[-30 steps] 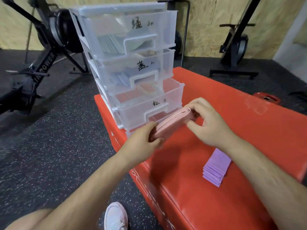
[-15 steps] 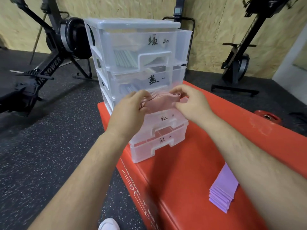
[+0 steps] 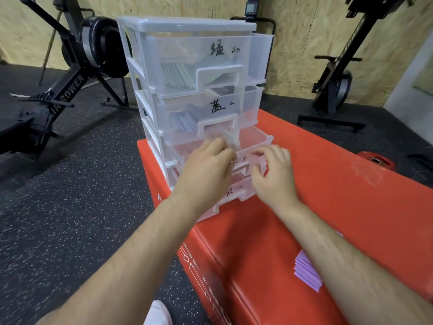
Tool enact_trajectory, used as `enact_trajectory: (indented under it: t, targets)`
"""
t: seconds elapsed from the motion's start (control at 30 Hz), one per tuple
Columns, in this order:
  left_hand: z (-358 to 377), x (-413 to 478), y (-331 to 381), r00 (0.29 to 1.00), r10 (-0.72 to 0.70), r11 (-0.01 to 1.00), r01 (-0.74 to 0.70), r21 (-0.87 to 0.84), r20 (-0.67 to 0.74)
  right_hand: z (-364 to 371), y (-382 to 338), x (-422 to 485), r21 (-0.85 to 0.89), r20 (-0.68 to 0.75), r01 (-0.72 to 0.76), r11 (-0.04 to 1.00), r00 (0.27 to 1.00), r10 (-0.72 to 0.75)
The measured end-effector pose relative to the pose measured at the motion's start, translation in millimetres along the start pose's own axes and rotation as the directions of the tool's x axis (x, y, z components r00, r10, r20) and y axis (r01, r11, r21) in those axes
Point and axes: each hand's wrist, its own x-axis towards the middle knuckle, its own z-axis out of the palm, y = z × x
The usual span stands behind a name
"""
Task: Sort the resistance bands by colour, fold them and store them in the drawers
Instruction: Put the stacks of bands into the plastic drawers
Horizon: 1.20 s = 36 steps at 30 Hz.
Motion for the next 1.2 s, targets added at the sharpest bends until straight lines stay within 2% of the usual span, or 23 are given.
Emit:
enact_trajectory:
  t: [0.13,0.3,0.47,0.57,0.67,0.77,0.9,1.0,1.2]
  targets:
    - [14,-24,7,0.989,-0.08,0.992,0.067,0.106,0.124,10,-1,-11,-0.035,0.106,-0.05,0.998,0.993,0.053]
    - [21,-27,-3,0.955,-0.19,0.968,0.144,0.206,0.227,13,-9,-4,-0.199,0.431,0.001,0.98,0.898,0.086]
    - [37,-23,21,0.949,-0.153,0.985,0.125,0.116,0.275,-17,-11,-14,-0.223,0.435,0.044,0.974,0.898,0.059]
    - [49,-24,48,0.957,-0.085,0.994,0.06,0.096,0.278,-55,3,-32,-0.269,0.44,0.056,0.962,0.895,0.071]
    - [66,-27,78,0.936,-0.017,0.998,-0.007,0.067,0.352,-93,27,-53,-0.322,0.459,0.027,0.946,0.879,0.131]
    - [88,-31,108,0.906,0.051,0.998,-0.064,0.016,0.421,-121,54,-70,-0.36,0.499,-0.063,0.931,0.83,0.25]
    - [112,-36,145,0.843,0.107,0.994,-0.102,-0.038,0.527,-151,95,-89,-0.459,0.568,-0.161,0.874,0.703,0.428]
    - [129,-38,160,0.787,0.108,0.994,-0.078,-0.076,0.608,-162,112,-101,-0.473,0.612,-0.206,0.856,0.622,0.488]
    - [144,-33,172,0.677,0.079,0.996,-0.03,-0.08,0.732,-150,129,-106,-0.42,0.598,-0.323,0.848,0.604,0.526]
